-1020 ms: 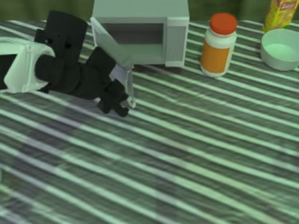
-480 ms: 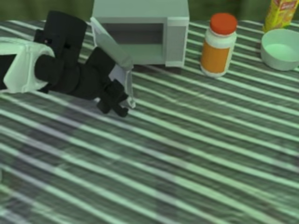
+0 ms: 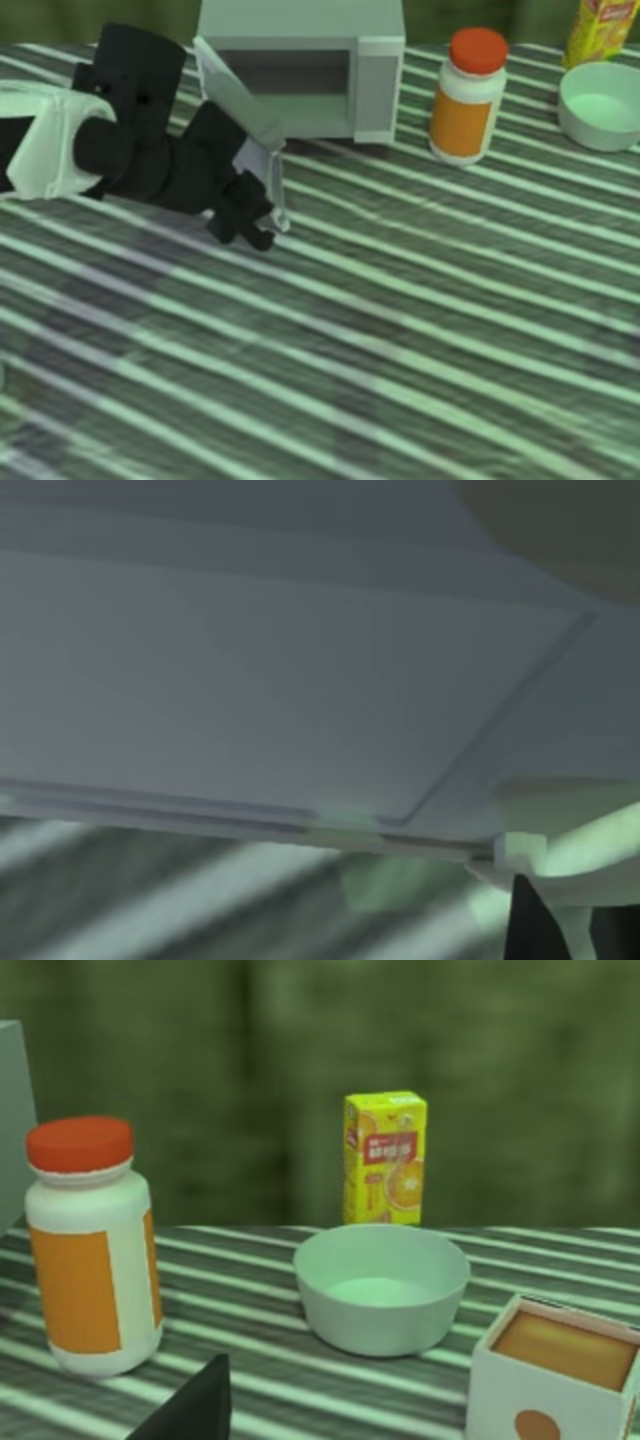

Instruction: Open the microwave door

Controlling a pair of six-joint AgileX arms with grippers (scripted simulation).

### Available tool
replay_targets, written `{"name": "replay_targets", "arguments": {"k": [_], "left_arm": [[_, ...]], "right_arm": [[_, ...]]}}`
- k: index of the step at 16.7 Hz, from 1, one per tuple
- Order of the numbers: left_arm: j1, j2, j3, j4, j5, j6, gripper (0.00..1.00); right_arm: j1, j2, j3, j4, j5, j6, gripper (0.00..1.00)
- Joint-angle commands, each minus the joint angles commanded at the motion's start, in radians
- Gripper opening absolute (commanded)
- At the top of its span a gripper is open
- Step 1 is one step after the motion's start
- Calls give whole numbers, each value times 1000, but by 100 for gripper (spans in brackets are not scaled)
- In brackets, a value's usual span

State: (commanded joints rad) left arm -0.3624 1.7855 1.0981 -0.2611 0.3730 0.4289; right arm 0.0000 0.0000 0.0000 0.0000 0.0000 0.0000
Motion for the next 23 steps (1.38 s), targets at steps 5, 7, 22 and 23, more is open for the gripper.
{"name": "replay_targets", "arguments": {"k": [5,7,22,23], "left_arm": [[-1,1,-4,-7,12,7,0],[9,0,-2,-15,23,29,0],[32,-3,2,-35,50,78,0],[32,-3,2,-35,50,78,0]], "right_arm": [[0,0,0,0,0,0,100],[0,0,0,0,0,0,100],[0,0,0,0,0,0,100],[0,0,0,0,0,0,100]]}}
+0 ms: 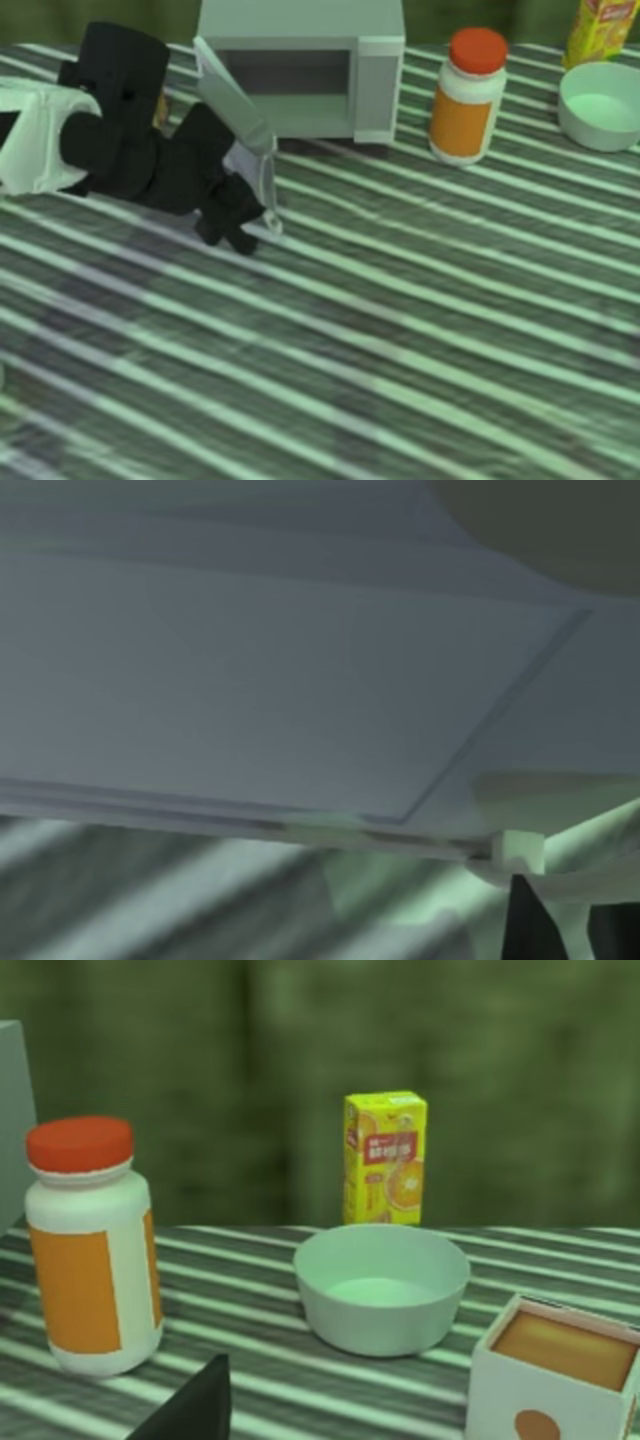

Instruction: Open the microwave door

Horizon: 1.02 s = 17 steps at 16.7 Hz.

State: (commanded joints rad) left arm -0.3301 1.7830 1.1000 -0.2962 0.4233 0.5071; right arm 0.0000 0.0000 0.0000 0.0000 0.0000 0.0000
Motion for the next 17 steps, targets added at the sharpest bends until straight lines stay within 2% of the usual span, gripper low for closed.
{"name": "replay_targets", "arguments": {"k": [13,17], "left_arm": [[0,0,0,0,0,0,0],[4,2,-2,-13,16,19,0]], "right_arm": [[0,0,0,0,0,0,100],[0,0,0,0,0,0,100]]}}
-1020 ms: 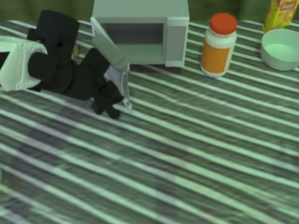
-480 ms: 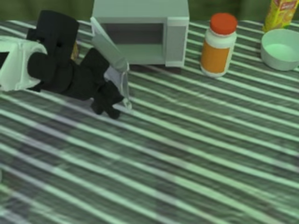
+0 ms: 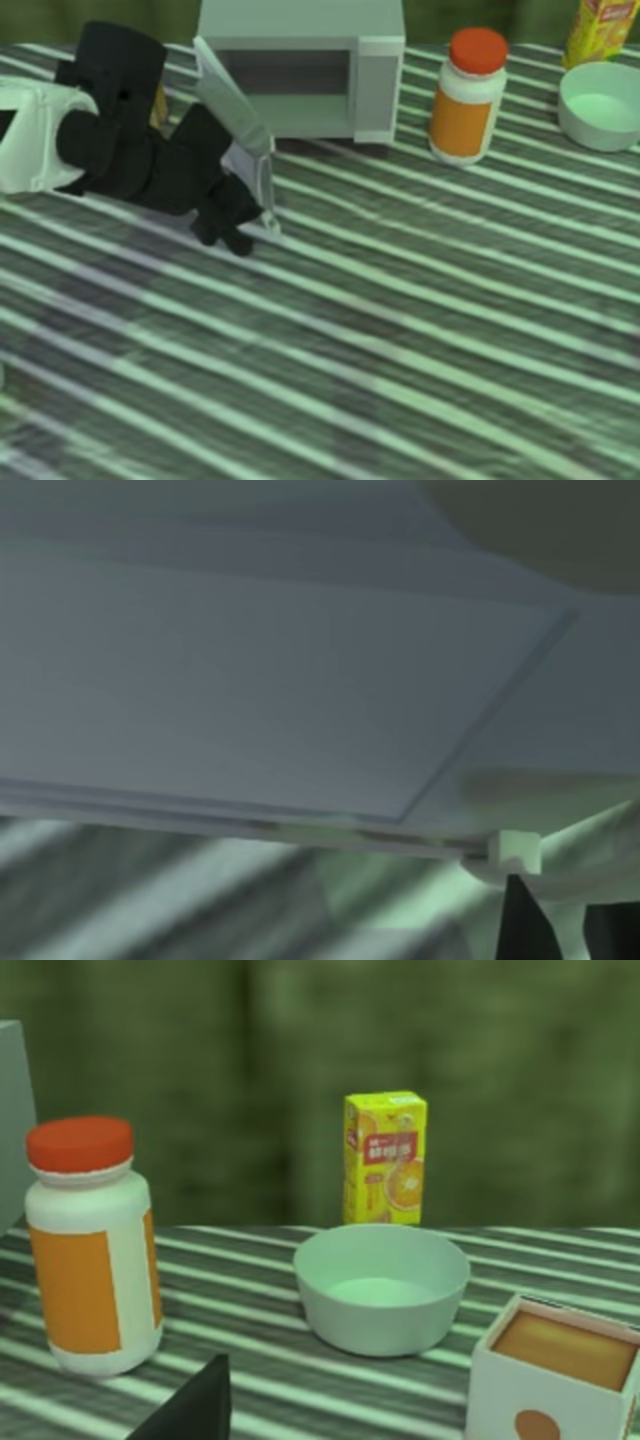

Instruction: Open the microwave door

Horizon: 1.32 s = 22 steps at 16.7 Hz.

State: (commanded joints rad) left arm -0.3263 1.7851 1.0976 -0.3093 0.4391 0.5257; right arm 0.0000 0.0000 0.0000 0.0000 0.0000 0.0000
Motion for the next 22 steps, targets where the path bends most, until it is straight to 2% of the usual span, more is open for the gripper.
{"name": "replay_targets", "arguments": {"k": [6,22], "left_arm": [[29,0,11,-29,33,64,0],[30,0,11,-30,34,66,0]], "right_arm": [[0,0,0,0,0,0,100],[0,0,0,0,0,0,100]]}}
